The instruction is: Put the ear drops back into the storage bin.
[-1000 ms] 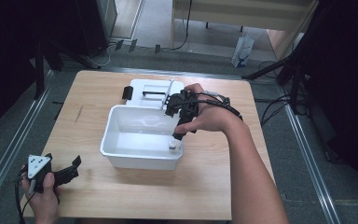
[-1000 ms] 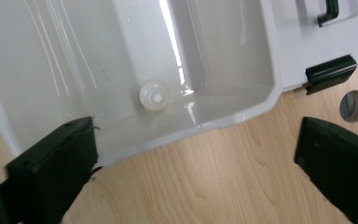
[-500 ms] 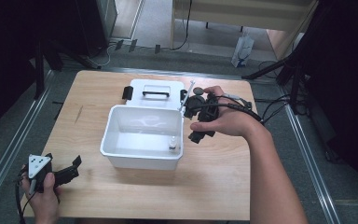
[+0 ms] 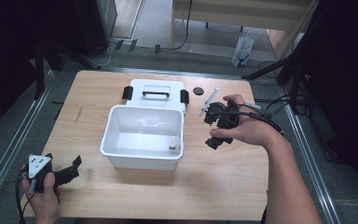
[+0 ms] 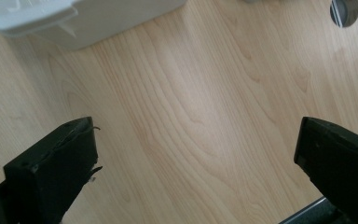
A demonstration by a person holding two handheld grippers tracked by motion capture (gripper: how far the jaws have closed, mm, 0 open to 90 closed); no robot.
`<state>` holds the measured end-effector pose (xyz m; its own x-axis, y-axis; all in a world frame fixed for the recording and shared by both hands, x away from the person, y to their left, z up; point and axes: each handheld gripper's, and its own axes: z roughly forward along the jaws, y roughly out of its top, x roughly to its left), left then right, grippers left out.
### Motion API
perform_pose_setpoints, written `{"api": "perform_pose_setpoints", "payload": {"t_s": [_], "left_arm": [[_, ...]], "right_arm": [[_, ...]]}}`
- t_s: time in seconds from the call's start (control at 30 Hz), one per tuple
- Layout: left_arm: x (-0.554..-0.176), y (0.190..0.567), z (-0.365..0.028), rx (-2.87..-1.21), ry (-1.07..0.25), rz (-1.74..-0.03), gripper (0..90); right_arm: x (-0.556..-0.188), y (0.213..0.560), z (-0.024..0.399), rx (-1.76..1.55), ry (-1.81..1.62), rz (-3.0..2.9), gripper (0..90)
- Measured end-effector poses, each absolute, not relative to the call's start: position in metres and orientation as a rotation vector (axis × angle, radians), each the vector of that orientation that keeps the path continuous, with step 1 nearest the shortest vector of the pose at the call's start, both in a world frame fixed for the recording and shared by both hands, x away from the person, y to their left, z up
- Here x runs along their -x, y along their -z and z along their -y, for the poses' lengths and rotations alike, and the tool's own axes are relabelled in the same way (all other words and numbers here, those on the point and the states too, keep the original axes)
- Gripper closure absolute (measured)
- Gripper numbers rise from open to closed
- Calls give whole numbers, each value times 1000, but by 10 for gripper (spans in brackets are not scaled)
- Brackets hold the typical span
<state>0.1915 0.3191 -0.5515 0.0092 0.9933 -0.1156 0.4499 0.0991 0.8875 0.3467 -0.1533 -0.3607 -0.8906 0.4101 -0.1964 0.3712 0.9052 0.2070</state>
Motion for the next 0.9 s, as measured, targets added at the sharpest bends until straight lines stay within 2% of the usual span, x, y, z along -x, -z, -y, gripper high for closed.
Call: {"api": "perform_pose_setpoints", "payload": {"t_s": [0.9], "left_arm": [[-191,551,-318,-1481,-844,-1552,2]], "right_arm": [[-312,422,274,-915,-327,-2734,0]]}}
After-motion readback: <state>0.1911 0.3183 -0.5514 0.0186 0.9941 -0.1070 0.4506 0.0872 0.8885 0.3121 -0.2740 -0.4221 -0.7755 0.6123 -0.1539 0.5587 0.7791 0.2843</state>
